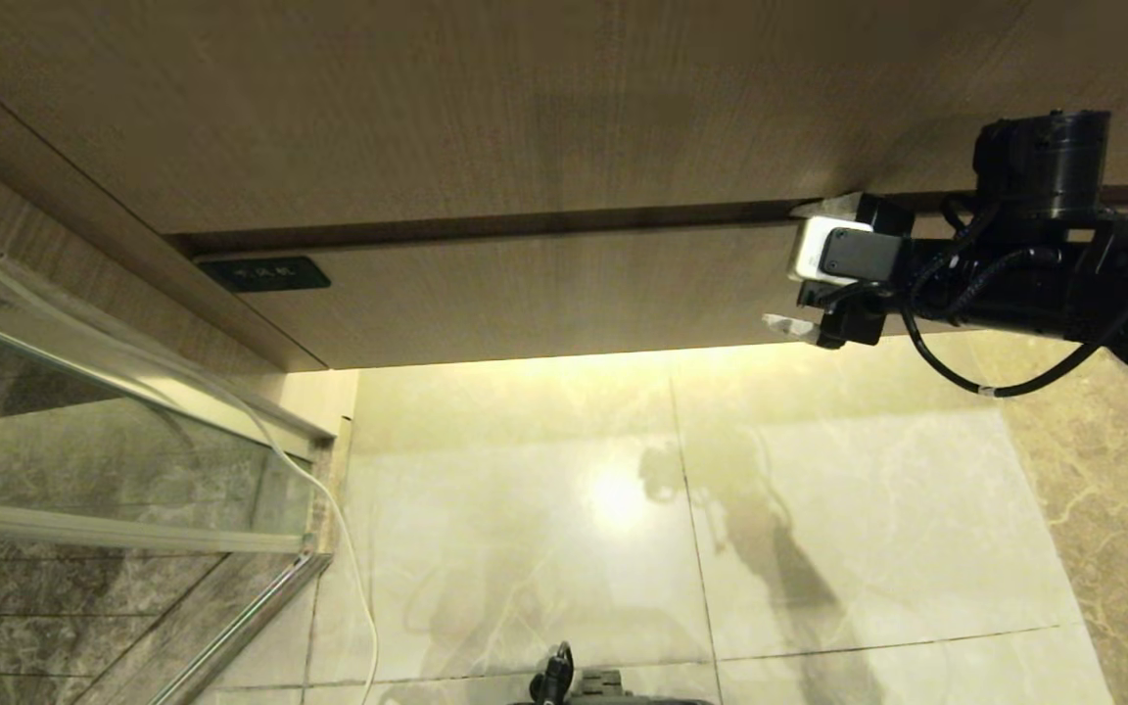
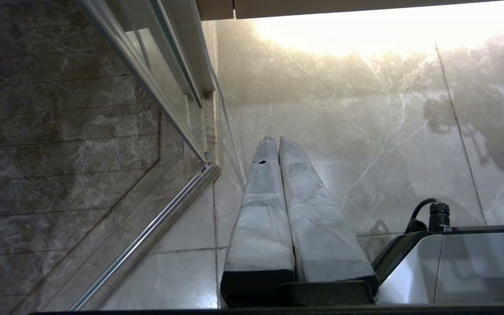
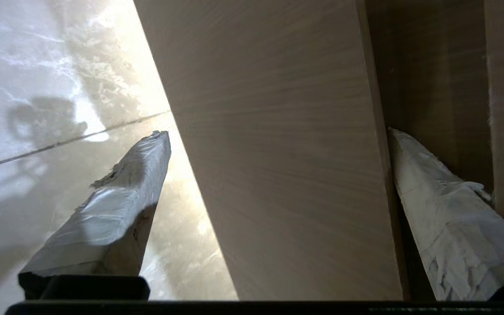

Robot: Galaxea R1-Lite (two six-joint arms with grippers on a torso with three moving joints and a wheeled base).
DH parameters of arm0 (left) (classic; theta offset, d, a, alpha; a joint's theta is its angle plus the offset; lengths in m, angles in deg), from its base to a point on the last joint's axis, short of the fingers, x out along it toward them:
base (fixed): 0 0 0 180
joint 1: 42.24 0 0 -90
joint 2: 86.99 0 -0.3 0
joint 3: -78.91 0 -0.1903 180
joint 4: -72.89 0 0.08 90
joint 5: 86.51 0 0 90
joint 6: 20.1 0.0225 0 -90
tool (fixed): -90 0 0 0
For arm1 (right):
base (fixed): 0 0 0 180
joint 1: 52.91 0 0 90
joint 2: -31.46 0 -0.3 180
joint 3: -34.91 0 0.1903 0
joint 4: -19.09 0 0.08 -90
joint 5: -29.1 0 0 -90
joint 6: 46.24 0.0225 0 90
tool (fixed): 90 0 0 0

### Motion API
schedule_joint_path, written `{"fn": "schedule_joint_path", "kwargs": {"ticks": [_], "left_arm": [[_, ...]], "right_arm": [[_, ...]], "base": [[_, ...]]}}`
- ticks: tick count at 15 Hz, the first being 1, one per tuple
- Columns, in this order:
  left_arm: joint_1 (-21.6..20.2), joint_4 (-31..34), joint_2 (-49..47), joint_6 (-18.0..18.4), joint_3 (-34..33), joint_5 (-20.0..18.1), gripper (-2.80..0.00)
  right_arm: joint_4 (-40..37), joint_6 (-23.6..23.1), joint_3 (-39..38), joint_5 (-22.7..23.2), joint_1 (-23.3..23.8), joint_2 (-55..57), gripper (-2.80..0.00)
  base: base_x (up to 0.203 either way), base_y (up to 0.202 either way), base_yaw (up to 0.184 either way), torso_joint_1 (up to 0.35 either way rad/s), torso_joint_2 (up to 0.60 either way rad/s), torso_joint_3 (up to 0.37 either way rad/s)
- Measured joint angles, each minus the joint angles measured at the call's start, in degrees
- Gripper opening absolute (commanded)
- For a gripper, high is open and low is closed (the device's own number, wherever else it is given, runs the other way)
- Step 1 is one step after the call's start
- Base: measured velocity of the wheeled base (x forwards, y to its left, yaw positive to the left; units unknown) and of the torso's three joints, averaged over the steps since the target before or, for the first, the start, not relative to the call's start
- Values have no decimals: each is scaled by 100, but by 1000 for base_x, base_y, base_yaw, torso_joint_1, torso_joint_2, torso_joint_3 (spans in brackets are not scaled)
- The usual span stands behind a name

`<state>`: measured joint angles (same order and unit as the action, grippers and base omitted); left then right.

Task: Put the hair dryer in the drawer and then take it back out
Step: Pull open the drawer

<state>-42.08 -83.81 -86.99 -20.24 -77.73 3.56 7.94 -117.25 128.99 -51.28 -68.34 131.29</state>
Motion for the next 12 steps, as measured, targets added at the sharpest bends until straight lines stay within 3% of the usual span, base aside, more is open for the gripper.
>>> {"fn": "schedule_joint_path", "kwargs": {"ticks": [7, 12], "left_arm": [[7, 4, 0, -2, 0, 0, -280], [-2, 5, 0, 0, 2, 0, -280]], "right_arm": [[-2519, 349, -395, -317, 197, -586, 0], [-2966, 336, -1039, -292, 320, -1026, 0]], "base": [[0, 0, 0, 0, 0, 0], [0, 0, 0, 0, 0, 0]]}}
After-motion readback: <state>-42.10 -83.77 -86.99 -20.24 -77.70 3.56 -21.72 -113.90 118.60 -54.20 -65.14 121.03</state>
